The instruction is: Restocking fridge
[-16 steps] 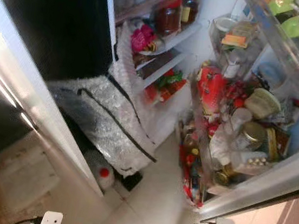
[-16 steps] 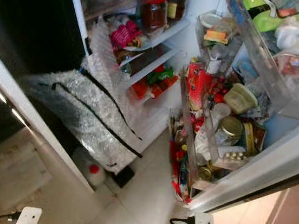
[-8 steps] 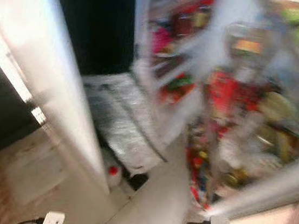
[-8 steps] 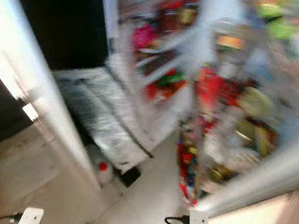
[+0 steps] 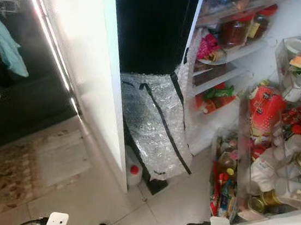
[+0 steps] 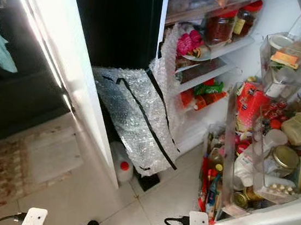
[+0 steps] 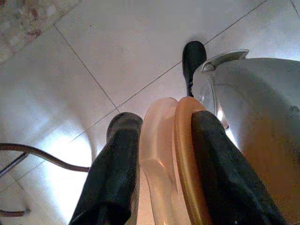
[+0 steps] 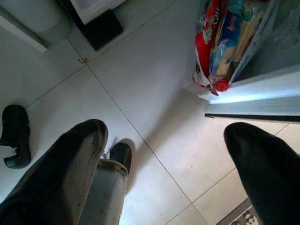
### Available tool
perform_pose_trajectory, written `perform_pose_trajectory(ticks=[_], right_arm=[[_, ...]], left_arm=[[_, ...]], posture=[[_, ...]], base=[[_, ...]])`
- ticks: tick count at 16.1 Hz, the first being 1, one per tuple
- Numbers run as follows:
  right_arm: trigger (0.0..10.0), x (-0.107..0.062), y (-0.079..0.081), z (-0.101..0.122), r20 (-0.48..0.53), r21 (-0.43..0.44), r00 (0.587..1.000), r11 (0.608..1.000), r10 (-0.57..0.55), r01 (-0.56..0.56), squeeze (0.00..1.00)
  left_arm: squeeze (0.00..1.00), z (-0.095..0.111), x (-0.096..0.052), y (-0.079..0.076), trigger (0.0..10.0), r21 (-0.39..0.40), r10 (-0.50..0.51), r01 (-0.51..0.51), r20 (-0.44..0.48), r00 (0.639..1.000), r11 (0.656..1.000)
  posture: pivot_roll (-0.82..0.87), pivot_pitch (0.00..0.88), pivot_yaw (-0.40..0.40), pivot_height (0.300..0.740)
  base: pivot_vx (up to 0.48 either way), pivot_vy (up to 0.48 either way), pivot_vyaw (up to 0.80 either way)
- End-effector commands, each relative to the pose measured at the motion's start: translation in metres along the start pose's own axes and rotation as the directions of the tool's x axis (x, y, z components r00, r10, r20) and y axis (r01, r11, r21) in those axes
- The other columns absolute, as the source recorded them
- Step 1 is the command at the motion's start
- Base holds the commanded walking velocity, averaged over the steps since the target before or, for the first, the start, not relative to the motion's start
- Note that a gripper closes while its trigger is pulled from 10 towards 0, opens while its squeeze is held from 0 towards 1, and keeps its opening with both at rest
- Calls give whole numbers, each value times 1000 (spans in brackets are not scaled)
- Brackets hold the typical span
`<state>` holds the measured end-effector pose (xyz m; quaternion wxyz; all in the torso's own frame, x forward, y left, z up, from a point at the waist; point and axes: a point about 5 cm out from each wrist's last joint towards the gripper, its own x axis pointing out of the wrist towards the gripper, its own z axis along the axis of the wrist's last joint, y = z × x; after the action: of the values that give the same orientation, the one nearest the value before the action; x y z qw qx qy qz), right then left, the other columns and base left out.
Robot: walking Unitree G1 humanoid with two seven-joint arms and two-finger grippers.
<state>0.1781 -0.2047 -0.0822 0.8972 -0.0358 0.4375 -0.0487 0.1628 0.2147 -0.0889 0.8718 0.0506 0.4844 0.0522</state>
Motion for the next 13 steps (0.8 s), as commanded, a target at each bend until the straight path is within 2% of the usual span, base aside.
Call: perform_pose_trajectory(ticks=[1, 3, 5, 6, 11, 13], right_arm=[[10000, -2, 2, -8, -20, 8, 1000, 1000, 3, -3, 0], [10000, 0, 0, -1, 8, -3, 1000, 1000, -8, 8, 0], [10000, 3, 3, 20, 99, 11, 995, 1000, -2, 1, 0], [10000, 3, 4, 22, 108, 13, 994, 1000, -2, 1, 0], [10000, 6, 0, 80, 315, -1, 949, 1000, -24, 26, 0], [10000, 5, -2, 85, 344, 1, 938, 999, -41, 43, 0]], left_arm=[[0, -2, 0, -3, 10000, -1, -19, 19, -5, 1000, 1000], [0, -1, 0, -3, 10000, -7, -23, 23, 1, 1000, 1000], [0, -1, 0, -5, 10000, -10, -35, 35, 6, 999, 999], [0, -1, 0, -5, 10000, -10, -35, 35, 6, 999, 999], [0, 3, 0, -2, 10000, -18, -26, 27, 15, 1000, 999], [0, 1, 0, -2, 10000, -18, -25, 26, 11, 1000, 1000]], posture=[[-77, 133, -17, 740], [-76, 133, -17, 740], [-78, 129, -16, 740], [-78, 129, -16, 740], [-81, 157, -14, 740], [-83, 164, -13, 740]], base=[[0, 0, 0], [0, 0, 0], [0, 0, 0], [0, 0, 0], [0, 0, 0], [0, 0, 0]])
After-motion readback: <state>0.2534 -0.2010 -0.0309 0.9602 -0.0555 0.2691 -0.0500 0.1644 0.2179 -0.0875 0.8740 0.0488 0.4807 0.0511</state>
